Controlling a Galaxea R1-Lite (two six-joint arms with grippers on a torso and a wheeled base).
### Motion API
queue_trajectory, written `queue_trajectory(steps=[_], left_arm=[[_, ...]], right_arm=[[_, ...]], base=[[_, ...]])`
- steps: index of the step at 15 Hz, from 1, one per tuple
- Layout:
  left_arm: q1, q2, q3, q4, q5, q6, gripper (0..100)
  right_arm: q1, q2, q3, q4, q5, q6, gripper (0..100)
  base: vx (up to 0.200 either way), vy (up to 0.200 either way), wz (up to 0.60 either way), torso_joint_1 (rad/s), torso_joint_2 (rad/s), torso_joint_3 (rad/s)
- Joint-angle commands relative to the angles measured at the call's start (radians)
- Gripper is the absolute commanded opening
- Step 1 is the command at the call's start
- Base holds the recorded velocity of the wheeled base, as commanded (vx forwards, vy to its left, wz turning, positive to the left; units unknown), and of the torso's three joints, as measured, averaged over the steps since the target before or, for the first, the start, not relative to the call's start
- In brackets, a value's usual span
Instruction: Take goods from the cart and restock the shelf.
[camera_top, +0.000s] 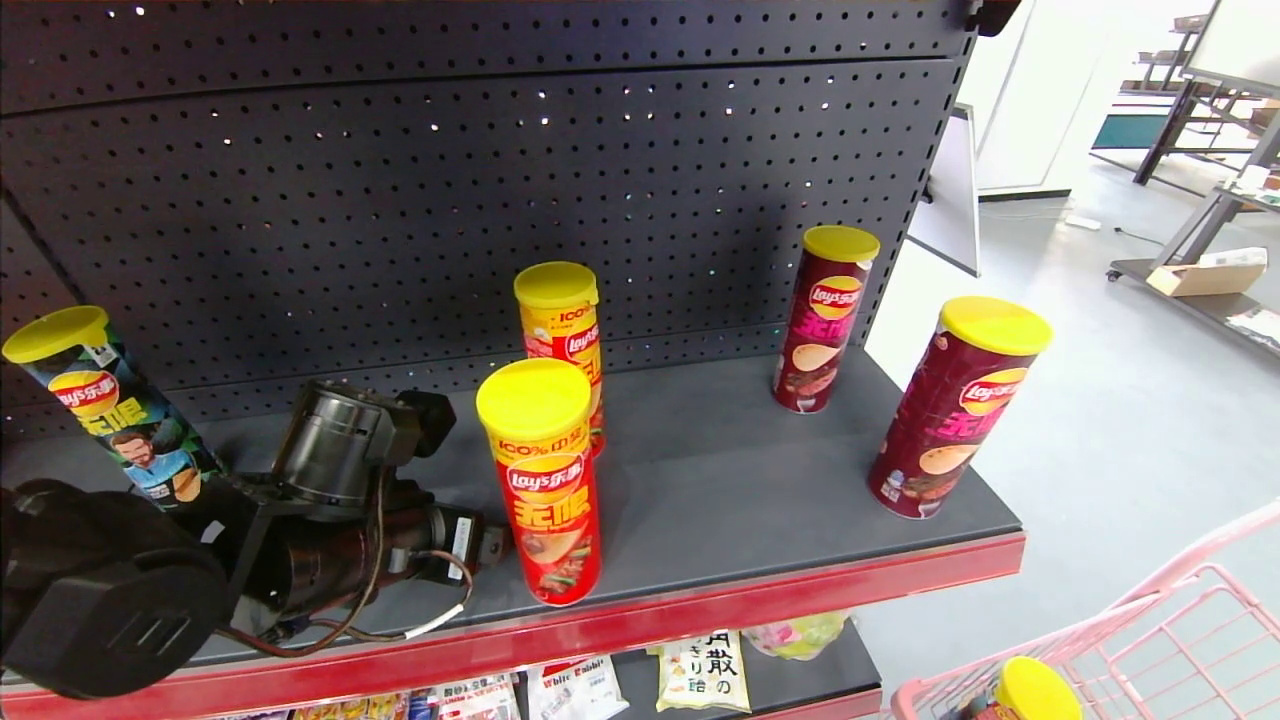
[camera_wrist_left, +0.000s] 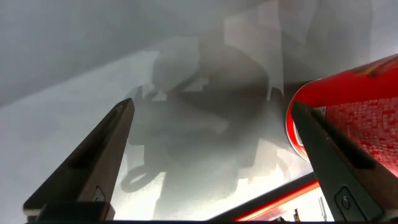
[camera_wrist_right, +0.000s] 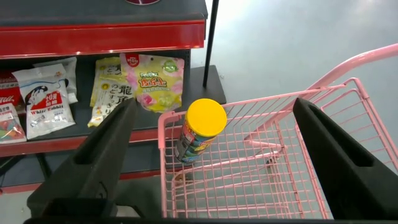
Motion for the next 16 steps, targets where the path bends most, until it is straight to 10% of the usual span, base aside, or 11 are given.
queue_trajectory(steps=[1,5,8,10,11,16], left_arm=[[0.001,-0.006,0.007,0.001,0.009,0.0,100],[0.06,-0.175,0.092,0.035,0.052,0.05,100],[0.236,-0.605,0.114,0.371,0.011,0.274,100],[0.25,-0.724,0.076,0.534,-0.045,0.282,100],[0.254,-0.915,0.005,0.822,-0.121,0.271,100],[0.285,-1.027,-0.026,0.903,-0.103,0.237,100]], right_arm=[[0.0,0.0,0.0,0.0,0.0,0.0,100],[0.006,0.003,-0.003,0.006,0.006,-0.002,100],[0.032,0.08,-0.012,0.005,0.012,-0.029,100],[0.032,0.104,-0.026,0.005,0.014,-0.052,100],[0.032,0.18,-0.086,0.005,0.014,-0.071,100],[0.028,0.255,-0.129,0.0,0.003,-0.075,100]], base=[[0.0,0.0,0.0,0.0,0.0,0.0],[0.0,0.0,0.0,0.0,0.0,0.0],[0.0,0.0,0.0,0.0,0.0,0.0],[0.0,0.0,0.0,0.0,0.0,0.0],[0.0,0.0,0.0,0.0,0.0,0.0],[0.0,0.0,0.0,0.0,0.0,0.0]])
